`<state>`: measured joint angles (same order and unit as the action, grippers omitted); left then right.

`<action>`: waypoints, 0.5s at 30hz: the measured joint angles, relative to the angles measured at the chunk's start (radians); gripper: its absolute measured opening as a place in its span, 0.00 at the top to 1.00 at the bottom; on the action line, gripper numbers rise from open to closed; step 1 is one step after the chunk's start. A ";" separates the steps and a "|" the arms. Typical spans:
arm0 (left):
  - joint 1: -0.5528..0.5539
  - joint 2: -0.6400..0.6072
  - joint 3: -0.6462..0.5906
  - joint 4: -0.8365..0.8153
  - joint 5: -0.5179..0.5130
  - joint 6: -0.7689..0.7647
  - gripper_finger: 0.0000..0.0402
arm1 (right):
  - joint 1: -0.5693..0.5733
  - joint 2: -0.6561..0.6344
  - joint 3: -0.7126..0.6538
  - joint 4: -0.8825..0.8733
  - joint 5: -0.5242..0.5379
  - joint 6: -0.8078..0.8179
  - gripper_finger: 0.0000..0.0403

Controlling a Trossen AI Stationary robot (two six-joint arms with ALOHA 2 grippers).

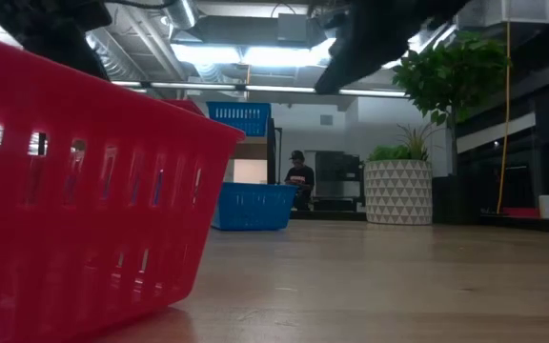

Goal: Stack baskets on shelf by color
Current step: Stack the top blue bin on top of the blue bin on the shelf

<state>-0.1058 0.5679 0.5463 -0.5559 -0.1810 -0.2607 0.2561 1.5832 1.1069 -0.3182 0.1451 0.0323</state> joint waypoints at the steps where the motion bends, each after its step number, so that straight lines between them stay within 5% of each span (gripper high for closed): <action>1: -0.006 -0.020 -0.017 0.014 -0.002 0.000 0.77 | -0.018 0.024 0.033 -0.026 -0.017 -0.027 0.98; 6: -0.028 -0.086 -0.054 0.054 -0.002 0.001 0.77 | -0.107 0.158 0.159 -0.111 -0.113 -0.100 0.98; 15: -0.070 -0.097 -0.056 0.051 0.001 -0.060 0.77 | -0.172 0.348 0.293 -0.129 -0.123 -0.305 0.98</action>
<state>-0.1759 0.4706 0.4908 -0.5053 -0.1799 -0.3204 0.0841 1.9315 1.3994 -0.4475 0.0217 -0.2732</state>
